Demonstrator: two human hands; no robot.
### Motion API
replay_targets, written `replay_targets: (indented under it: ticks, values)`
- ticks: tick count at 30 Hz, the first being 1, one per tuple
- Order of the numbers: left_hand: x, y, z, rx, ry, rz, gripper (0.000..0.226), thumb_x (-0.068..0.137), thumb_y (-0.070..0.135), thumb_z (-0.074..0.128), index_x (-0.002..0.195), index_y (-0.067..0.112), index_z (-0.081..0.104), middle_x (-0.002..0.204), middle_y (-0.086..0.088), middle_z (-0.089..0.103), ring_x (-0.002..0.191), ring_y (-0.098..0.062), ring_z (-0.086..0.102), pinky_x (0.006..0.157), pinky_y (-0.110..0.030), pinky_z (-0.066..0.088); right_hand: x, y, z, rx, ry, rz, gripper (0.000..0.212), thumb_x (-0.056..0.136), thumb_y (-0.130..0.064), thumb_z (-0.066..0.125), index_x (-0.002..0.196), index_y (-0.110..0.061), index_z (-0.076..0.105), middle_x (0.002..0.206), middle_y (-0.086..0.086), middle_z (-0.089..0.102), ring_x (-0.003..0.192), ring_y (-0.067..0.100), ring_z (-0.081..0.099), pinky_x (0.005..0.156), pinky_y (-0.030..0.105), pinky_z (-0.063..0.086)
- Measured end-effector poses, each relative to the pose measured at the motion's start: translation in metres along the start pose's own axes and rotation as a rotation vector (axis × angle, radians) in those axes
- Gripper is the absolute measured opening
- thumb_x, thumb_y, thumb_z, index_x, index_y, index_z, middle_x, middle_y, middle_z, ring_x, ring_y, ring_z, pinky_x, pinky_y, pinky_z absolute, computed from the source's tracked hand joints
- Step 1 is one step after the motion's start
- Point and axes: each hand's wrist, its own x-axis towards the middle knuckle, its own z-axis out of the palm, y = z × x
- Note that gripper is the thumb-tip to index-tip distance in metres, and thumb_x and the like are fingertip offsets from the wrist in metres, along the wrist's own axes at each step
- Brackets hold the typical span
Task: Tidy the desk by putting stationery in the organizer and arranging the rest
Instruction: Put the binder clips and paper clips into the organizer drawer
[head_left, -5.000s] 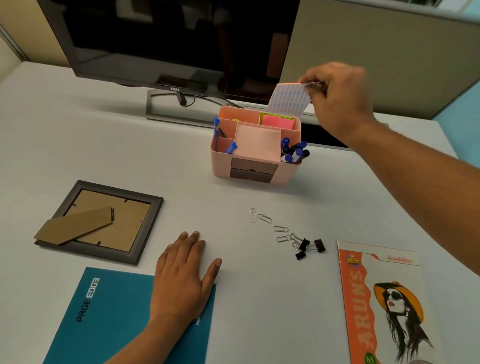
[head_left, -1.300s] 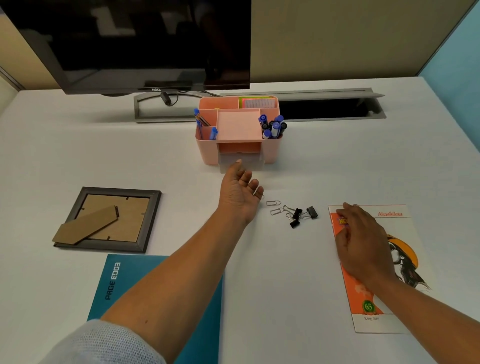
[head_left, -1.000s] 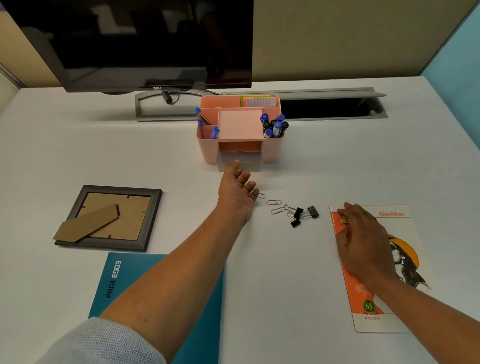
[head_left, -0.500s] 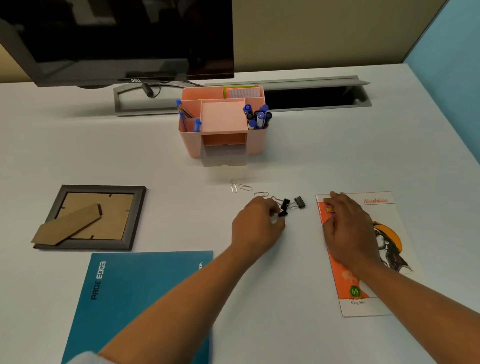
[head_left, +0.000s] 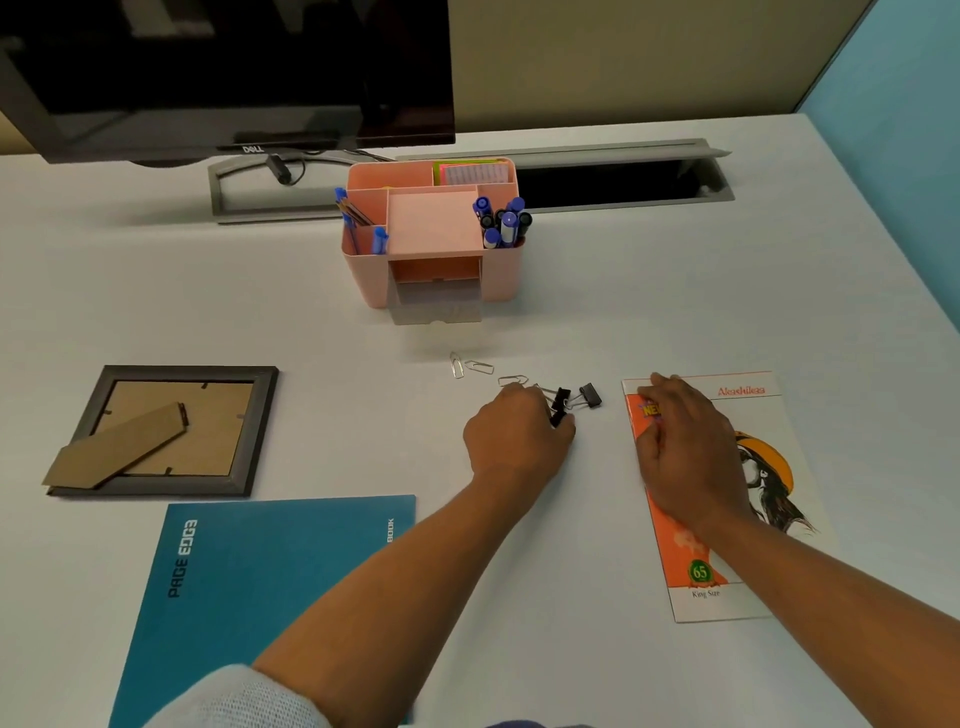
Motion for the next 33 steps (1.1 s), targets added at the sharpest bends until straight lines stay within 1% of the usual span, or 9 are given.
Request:
replay_targets:
  ticks: [5, 8, 13, 21, 24, 26, 28, 30, 33]
  values:
    - [-0.007, -0.005, -0.004, 0.018, -0.004, 0.013, 0.023, 0.08, 0.04, 0.057, 0.077, 0.018, 0.063, 0.082, 0.002, 0.062, 0.07, -0.022, 0.058, 0.063, -0.03, 0.048, 0.0, 0.0, 0.0, 0.009, 0.006, -0.004, 0.044, 0.092, -0.029, 0.04, 0.133, -0.016, 0.051, 0.142, 0.005, 0.051, 0.133, 0.027, 0.045, 0.108, 0.05, 0.036]
    - [-0.016, -0.015, -0.008, 0.006, -0.023, 0.036, 0.023, 0.078, 0.041, 0.06, 0.073, 0.019, 0.064, 0.075, 0.005, 0.063, 0.068, -0.019, 0.058, 0.062, -0.029, 0.048, 0.0, 0.001, 0.001, 0.014, 0.007, -0.006, 0.044, 0.092, -0.03, 0.039, 0.133, -0.016, 0.05, 0.142, 0.005, 0.051, 0.133, 0.027, 0.044, 0.109, 0.049, 0.037]
    - [-0.026, -0.03, -0.013, 0.031, -0.051, 0.069, 0.023, 0.078, 0.046, 0.061, 0.079, 0.023, 0.066, 0.078, 0.007, 0.064, 0.074, -0.015, 0.058, 0.063, -0.027, 0.047, 0.0, 0.001, 0.0, 0.016, 0.01, -0.012, 0.043, 0.092, -0.027, 0.041, 0.132, -0.016, 0.051, 0.142, 0.005, 0.051, 0.134, 0.028, 0.044, 0.108, 0.05, 0.036]
    - [-0.041, -0.048, -0.021, 0.052, -0.011, 0.094, 0.024, 0.079, 0.049, 0.06, 0.083, 0.026, 0.066, 0.081, 0.011, 0.063, 0.073, -0.011, 0.057, 0.061, -0.025, 0.043, 0.0, 0.0, 0.001, 0.021, 0.009, -0.003, 0.043, 0.092, -0.029, 0.041, 0.133, -0.017, 0.05, 0.141, 0.007, 0.051, 0.133, 0.029, 0.045, 0.108, 0.052, 0.036]
    - [-0.044, -0.048, -0.026, 0.026, -0.006, 0.055, 0.023, 0.078, 0.049, 0.062, 0.081, 0.027, 0.066, 0.08, 0.012, 0.063, 0.072, -0.01, 0.056, 0.059, -0.023, 0.039, 0.0, 0.0, 0.001, 0.016, -0.007, 0.004, 0.044, 0.092, -0.031, 0.04, 0.134, -0.017, 0.049, 0.143, 0.006, 0.05, 0.134, 0.028, 0.044, 0.109, 0.052, 0.036]
    - [-0.041, -0.044, -0.038, -0.03, 0.05, 0.009, 0.021, 0.075, 0.05, 0.065, 0.078, 0.028, 0.065, 0.077, 0.013, 0.063, 0.07, -0.009, 0.057, 0.059, -0.023, 0.041, 0.0, 0.0, 0.001, 0.008, -0.021, 0.017, 0.047, 0.092, -0.033, 0.038, 0.135, -0.018, 0.048, 0.143, 0.005, 0.049, 0.135, 0.028, 0.043, 0.109, 0.051, 0.035]
    - [-0.034, -0.039, -0.056, -0.083, 0.156, -0.011, 0.022, 0.073, 0.05, 0.067, 0.075, 0.028, 0.065, 0.074, 0.014, 0.064, 0.067, -0.007, 0.057, 0.059, -0.023, 0.043, 0.0, 0.0, 0.0, 0.008, -0.021, 0.021, 0.048, 0.092, -0.034, 0.037, 0.135, -0.017, 0.048, 0.143, 0.006, 0.049, 0.134, 0.028, 0.043, 0.109, 0.051, 0.035]
    - [-0.023, -0.035, -0.079, -0.148, 0.272, -0.015, 0.021, 0.073, 0.049, 0.069, 0.074, 0.028, 0.066, 0.072, 0.014, 0.064, 0.065, -0.005, 0.057, 0.058, -0.023, 0.042, -0.001, -0.001, 0.0, 0.015, -0.018, 0.019, 0.047, 0.092, -0.033, 0.038, 0.135, -0.017, 0.049, 0.143, 0.006, 0.05, 0.134, 0.028, 0.044, 0.109, 0.051, 0.036]
    - [0.007, -0.033, -0.107, -0.204, 0.406, 0.009, 0.02, 0.074, 0.047, 0.071, 0.073, 0.028, 0.066, 0.068, 0.013, 0.063, 0.063, -0.006, 0.059, 0.06, -0.023, 0.048, -0.001, -0.002, -0.002, 0.02, -0.015, 0.016, 0.047, 0.093, -0.033, 0.038, 0.135, -0.017, 0.049, 0.143, 0.006, 0.05, 0.134, 0.028, 0.044, 0.109, 0.052, 0.036]
